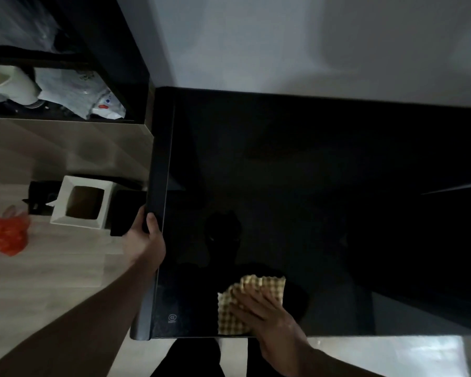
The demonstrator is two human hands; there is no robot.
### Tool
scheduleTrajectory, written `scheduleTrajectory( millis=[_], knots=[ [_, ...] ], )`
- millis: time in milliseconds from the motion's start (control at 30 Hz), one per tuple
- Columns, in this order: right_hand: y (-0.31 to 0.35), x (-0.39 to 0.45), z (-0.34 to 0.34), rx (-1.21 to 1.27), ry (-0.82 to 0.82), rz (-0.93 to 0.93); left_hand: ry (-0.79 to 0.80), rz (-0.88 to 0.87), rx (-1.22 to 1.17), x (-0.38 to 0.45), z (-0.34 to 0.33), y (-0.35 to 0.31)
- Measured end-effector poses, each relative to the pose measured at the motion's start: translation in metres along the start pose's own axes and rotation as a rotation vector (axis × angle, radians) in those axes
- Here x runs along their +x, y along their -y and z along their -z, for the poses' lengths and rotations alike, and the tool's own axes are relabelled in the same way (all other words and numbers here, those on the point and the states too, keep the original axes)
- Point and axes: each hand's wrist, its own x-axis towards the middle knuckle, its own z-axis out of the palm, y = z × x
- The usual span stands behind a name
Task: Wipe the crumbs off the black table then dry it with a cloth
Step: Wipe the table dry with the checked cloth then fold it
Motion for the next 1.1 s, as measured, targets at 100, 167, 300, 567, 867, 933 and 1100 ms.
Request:
scheduleTrajectory(
  millis=[100, 167, 300, 567, 867, 933, 1100],
  knots=[
    [-0.008, 0.005, 0.020, 0.166, -0.058, -0.047, -0.013, -0.002, 0.015, -0.002, 0.001, -0.004],
    [-0.028, 0.029, 0.048, 0.257, -0.121, -0.118, -0.016, -0.009, 0.023, -0.003, 0.000, -0.006],
    [-0.093, 0.104, 0.121, 0.203, -0.299, -0.286, -0.028, -0.050, 0.039, -0.002, -0.003, -0.002],
    [-0.217, 0.243, 0.213, -0.089, -0.282, -0.483, -0.088, -0.062, 0.110, 0.002, -0.008, 0.004],
    [-0.237, 0.262, 0.199, -0.164, -0.380, -0.483, -0.119, -0.097, 0.065, -0.001, -0.010, -0.001],
    [-0.237, 0.253, 0.195, -0.168, -0.398, -0.411, -0.117, -0.087, 0.080, -0.001, -0.011, -0.001],
    [-0.220, 0.203, 0.163, -0.160, -0.390, -0.243, -0.146, -0.091, 0.097, -0.002, -0.012, 0.001]
  ],
)
